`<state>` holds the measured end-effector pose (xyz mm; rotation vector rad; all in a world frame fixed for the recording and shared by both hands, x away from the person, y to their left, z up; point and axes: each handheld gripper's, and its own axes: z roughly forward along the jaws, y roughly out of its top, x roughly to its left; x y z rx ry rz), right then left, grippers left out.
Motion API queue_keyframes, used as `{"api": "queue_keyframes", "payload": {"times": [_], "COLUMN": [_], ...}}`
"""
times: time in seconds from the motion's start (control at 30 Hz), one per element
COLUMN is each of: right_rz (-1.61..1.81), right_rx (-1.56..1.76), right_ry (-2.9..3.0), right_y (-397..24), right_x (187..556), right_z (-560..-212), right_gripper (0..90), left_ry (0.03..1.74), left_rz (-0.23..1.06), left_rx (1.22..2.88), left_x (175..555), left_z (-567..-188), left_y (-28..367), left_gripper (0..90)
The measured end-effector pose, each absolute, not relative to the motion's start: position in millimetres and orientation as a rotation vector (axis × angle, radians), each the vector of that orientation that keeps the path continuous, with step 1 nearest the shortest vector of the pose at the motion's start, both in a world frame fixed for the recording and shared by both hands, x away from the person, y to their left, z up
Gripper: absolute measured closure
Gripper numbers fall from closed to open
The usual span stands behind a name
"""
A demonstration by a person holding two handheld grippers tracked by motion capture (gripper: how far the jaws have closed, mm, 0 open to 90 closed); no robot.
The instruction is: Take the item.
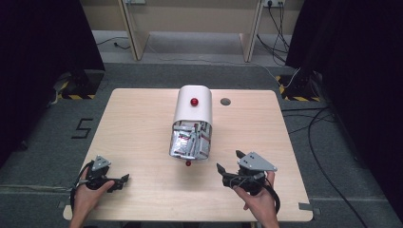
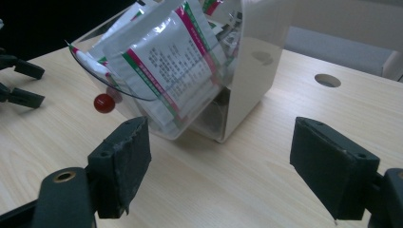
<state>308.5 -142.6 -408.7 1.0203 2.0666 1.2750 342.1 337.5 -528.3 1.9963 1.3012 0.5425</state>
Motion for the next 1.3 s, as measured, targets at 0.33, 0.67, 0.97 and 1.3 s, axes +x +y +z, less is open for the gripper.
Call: {"api": "queue_keyframes", "payload": {"times": [0.33,0.67,0.97,1.3], "right_rz": [1.305,1.327,1.325,1.291], "right_rx": [0.969,0.914,0.889,0.847], "right_ry": [2.076,2.096,2.107,2.092], "right_y": [-126.8,-106.2,-90.9,-75.9], "right_x": [309.6,313.5,322.8,331.9], "right_z": [-398.1,-392.6,-394.2,-392.6], "right_gripper": [22.3,22.4,25.2,29.4], "left_ry": [1.301,1.299,1.301,1.301], "left_rz": [0.543,0.543,0.542,0.542], "left_rx": [1.997,1.998,1.996,1.996], "left_x": [342.1,342.2,342.1,342.1], "left_z": [-528.2,-528.2,-528.3,-528.3], "left_y": [337.6,337.7,337.6,337.6], "left_gripper": [0.0,0.0,0.0,0.0]}}
